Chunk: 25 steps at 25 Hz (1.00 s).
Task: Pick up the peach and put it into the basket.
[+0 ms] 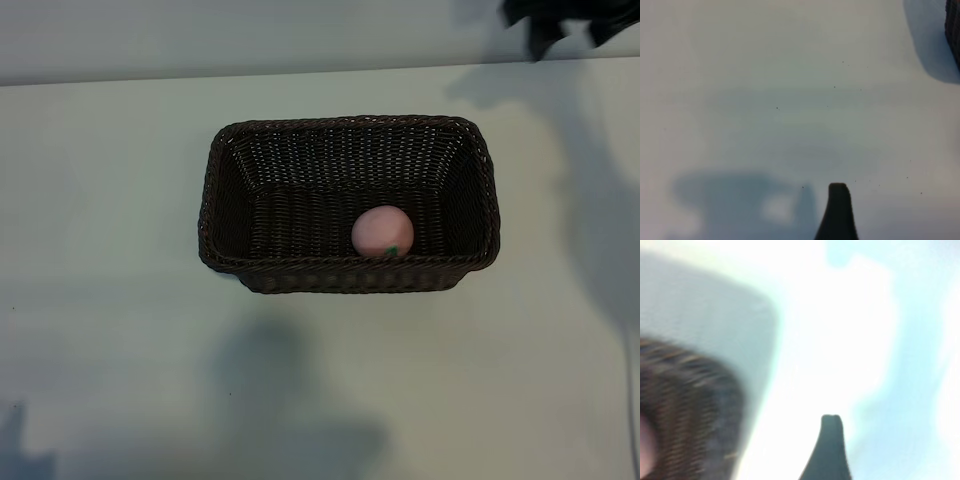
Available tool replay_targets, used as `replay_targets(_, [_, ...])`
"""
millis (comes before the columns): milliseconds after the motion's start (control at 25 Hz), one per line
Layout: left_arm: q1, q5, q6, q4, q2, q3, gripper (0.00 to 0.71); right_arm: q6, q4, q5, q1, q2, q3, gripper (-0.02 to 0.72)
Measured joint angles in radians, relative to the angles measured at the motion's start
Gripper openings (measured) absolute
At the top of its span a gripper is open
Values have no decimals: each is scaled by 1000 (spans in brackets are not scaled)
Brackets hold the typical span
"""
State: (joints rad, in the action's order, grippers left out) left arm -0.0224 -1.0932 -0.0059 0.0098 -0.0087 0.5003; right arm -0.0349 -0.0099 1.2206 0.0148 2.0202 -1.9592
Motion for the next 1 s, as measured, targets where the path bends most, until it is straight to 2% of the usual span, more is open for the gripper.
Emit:
replay_targets(160, [0, 0, 0, 0, 0, 0, 592, -15, -7, 0, -105, 0, -15, 599])
replay_targets(320, [0, 0, 0, 0, 0, 0, 592, -30, -8, 0, -159, 0, -15, 599])
replay_targets(600, [0, 0, 0, 0, 0, 0, 592, -47, 10, 0, -166, 0, -15, 598])
replay_targets(1000, [0, 0, 6, 0, 0, 0, 592, -56, 75, 3, -167, -141, -15, 597])
